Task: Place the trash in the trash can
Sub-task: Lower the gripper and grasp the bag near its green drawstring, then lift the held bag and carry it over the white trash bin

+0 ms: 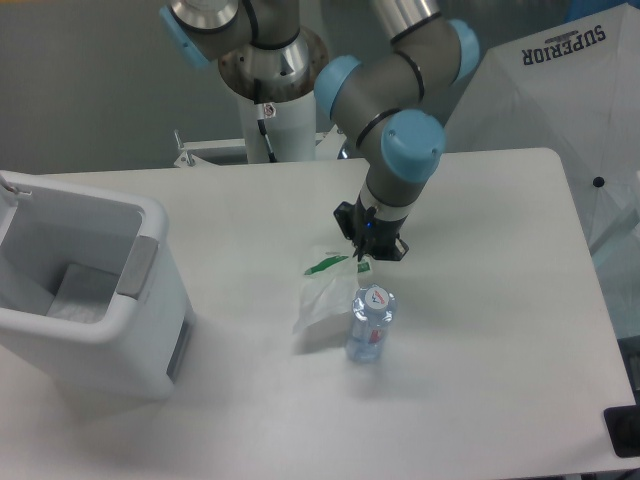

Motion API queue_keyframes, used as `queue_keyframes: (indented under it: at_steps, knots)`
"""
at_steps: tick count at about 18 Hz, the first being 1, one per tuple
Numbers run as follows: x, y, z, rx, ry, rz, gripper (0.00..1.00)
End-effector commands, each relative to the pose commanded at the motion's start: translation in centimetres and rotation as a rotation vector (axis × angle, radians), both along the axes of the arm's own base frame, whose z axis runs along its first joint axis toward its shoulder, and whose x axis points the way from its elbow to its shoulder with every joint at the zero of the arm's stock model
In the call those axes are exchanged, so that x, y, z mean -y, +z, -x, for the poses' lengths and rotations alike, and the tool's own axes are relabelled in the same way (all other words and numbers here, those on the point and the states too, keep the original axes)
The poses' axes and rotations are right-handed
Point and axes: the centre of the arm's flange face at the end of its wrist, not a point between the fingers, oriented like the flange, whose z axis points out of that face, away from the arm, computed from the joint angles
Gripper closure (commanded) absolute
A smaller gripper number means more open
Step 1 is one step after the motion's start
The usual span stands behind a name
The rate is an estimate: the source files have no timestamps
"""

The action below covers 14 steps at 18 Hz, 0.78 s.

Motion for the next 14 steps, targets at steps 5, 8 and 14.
queue_keyframes:
  at_steps: [5, 8, 14]
  knots:
    - [-0.5, 4.4, 0.3, -0.026, 0.006, -0.081, 1.00]
    - [-0.2, 7.9, -0.5, -0.056, 0.009, -0.157, 1.00]
    - [-1.0, 13.8, -1.5, -0.058, 0.009, -0.291, 1.00]
